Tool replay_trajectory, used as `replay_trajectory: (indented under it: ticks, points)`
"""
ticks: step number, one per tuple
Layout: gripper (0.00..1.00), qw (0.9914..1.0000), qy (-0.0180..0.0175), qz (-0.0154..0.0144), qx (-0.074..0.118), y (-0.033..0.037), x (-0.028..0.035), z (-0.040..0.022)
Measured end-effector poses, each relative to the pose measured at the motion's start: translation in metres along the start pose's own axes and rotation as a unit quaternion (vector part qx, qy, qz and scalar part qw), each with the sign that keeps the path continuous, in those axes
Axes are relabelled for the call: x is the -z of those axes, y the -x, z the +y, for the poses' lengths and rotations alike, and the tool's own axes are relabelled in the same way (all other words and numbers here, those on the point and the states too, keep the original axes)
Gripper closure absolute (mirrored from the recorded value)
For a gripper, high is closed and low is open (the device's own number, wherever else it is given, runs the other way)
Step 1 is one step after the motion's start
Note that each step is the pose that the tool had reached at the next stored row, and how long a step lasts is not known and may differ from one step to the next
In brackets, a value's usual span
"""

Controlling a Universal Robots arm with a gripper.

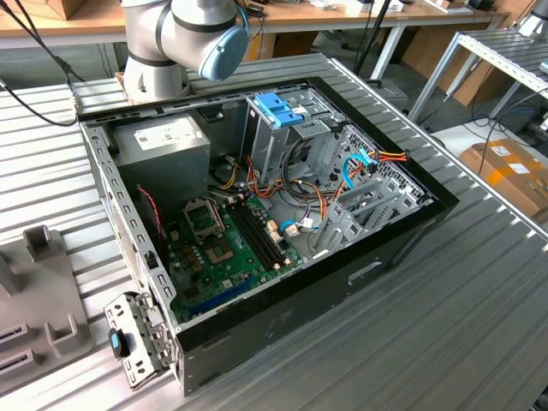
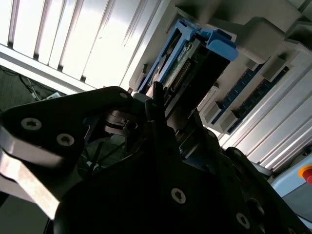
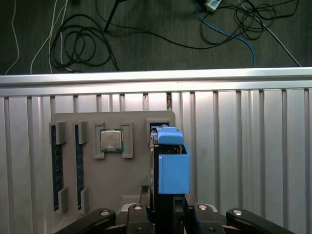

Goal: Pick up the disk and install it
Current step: 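Pick up the disk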

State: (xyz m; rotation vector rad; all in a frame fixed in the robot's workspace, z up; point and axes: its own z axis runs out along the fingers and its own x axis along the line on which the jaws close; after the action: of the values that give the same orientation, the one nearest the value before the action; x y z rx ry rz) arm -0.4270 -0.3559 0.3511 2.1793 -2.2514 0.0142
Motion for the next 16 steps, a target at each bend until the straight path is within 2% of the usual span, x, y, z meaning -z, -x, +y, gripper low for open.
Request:
replay_trajectory:
  ticks: [16]
  points:
    - [0.65,1.00000,0.0000,0.0000,0.000,0.0000,0.0032,0.0000]
